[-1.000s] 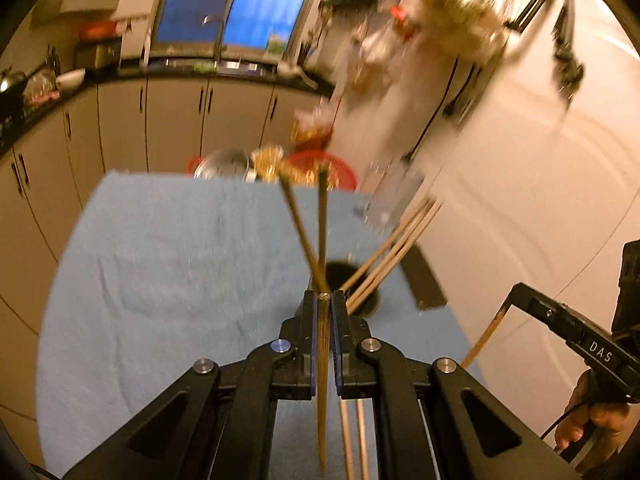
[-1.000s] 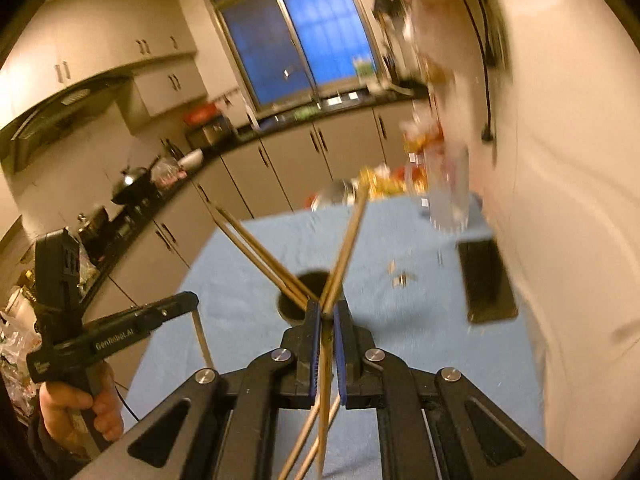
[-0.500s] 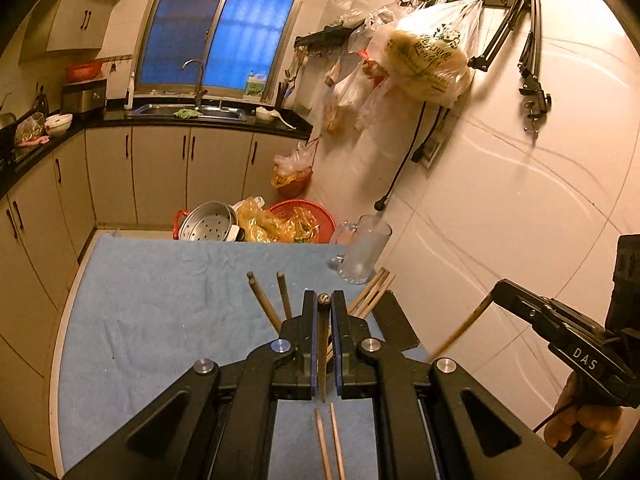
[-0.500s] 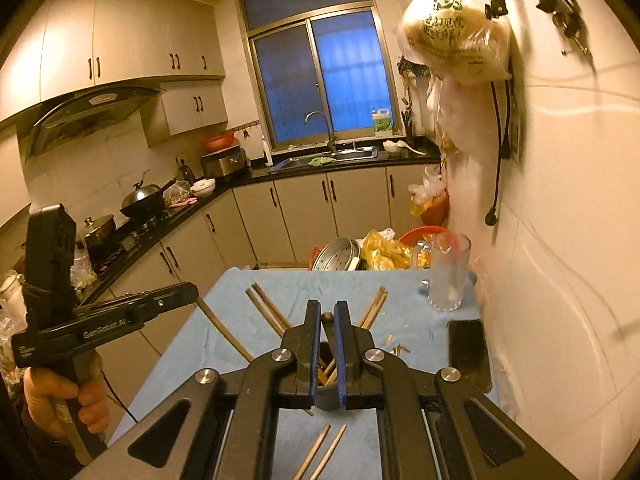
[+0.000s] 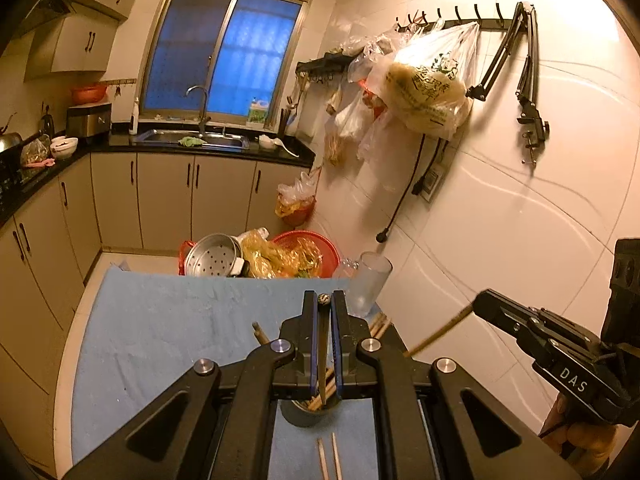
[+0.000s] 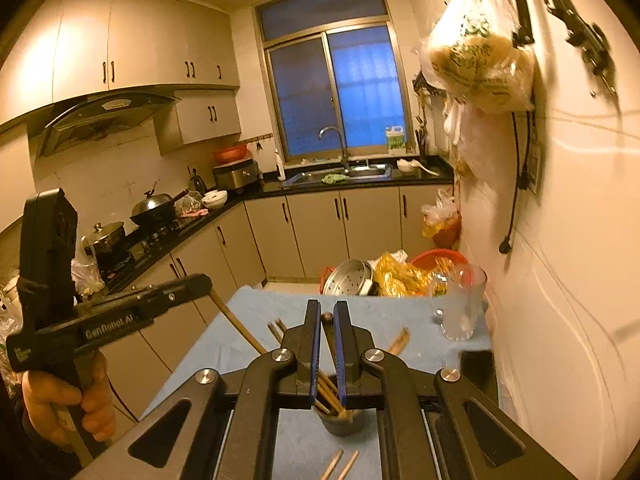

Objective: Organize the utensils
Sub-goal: 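Lower both held chopsticks into the black cup, then open both tools and return them to the last chopsticks on the towel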

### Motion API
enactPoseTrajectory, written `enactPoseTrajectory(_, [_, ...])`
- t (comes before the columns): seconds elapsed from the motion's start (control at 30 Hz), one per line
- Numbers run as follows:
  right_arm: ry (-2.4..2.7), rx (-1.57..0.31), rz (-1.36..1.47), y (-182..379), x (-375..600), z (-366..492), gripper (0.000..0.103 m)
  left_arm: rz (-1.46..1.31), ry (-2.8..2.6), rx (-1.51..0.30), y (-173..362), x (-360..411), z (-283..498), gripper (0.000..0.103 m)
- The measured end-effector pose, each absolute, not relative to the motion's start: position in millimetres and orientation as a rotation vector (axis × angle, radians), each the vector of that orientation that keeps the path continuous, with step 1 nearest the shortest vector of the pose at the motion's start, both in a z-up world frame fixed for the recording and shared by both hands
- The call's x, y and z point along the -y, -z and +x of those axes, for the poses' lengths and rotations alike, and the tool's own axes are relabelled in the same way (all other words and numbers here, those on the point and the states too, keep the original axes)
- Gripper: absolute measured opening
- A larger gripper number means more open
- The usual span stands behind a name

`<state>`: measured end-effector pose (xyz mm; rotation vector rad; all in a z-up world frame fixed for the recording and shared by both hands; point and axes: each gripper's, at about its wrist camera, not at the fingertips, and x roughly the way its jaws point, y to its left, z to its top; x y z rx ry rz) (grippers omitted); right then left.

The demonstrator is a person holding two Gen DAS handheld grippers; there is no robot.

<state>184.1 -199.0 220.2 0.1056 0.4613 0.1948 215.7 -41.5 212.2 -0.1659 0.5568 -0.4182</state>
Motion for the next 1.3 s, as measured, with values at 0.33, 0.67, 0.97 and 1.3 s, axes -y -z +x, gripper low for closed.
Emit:
enactPoseTrajectory(0.33, [-0.196,-0.491,0.098,-211.6,187.5,235.5,0.007,-0.142,0.379,-0.601,-189.1,41.6,236.6,0.006])
enactPoseTrajectory(0.67, [-0.192,-0.56,0.113,-175.0,190.6,248.7,0.007,-0.122,0.357,-0.654,-161.5,41.4,249.9,0.007])
enactPoseTrajectory(0.97, [-0.181,-0.646,0.131,-132.2,195.9,255.9,0.007,-0.128,0.354,-0.72,-133.3,46.8,259.3,0.007])
enactPoseTrajectory(1.3, [-0.17,-0.692,0.162,-105.1,204.9,259.1,0.007,-0.132,0.347,-0.756,-115.4,48.7,261.8,0.007])
